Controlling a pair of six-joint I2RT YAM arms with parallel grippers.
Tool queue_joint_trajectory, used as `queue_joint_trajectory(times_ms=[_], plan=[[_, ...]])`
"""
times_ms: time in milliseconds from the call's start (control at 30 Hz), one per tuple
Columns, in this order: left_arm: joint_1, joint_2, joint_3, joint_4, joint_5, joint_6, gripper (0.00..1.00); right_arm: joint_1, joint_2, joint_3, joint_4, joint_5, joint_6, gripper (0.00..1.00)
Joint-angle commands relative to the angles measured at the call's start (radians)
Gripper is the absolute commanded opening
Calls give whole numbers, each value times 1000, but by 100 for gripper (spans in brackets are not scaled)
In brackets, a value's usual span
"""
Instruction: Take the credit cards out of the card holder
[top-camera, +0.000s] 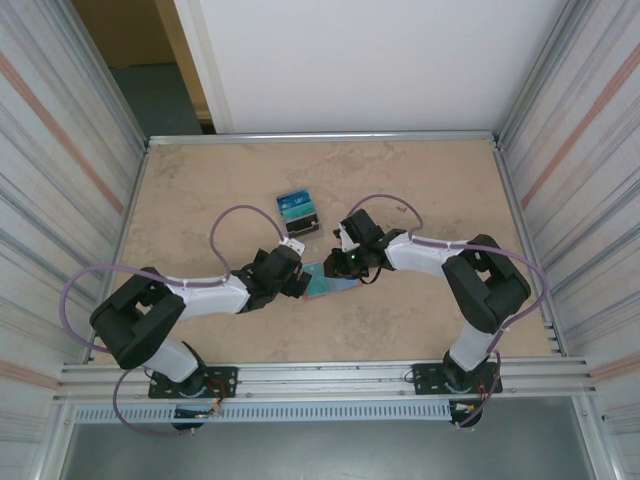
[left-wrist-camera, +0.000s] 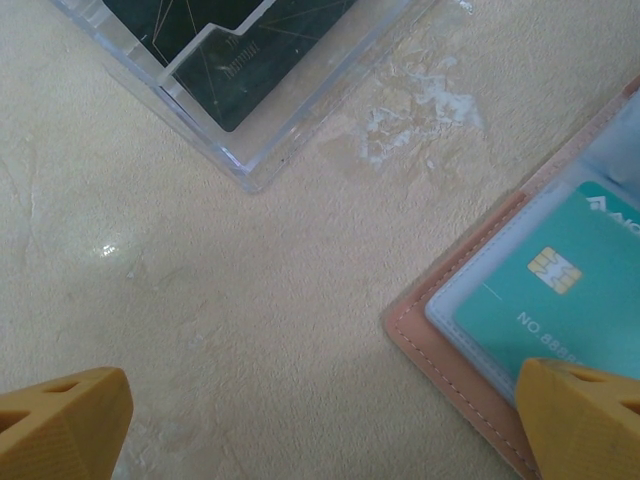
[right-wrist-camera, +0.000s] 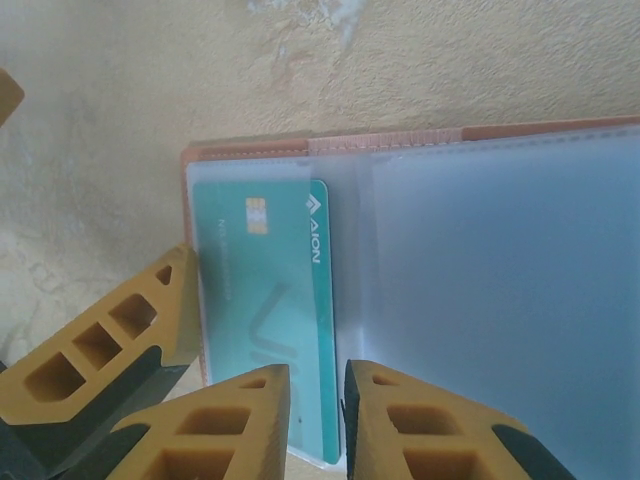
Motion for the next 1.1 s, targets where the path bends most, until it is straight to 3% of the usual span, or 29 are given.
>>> queue_joint_trajectory(times_ms=[0,833,1067], plan=[[-7,6,-11,-9,-34,3,99,-10,23,4,37,-55,29,22],[-24,29,16,-46,-74,21,99,-34,112,-21,94,-120,47,19],[-30,45,33,-72,-87,27,98,-64,106,-81,263,-266,124,15]])
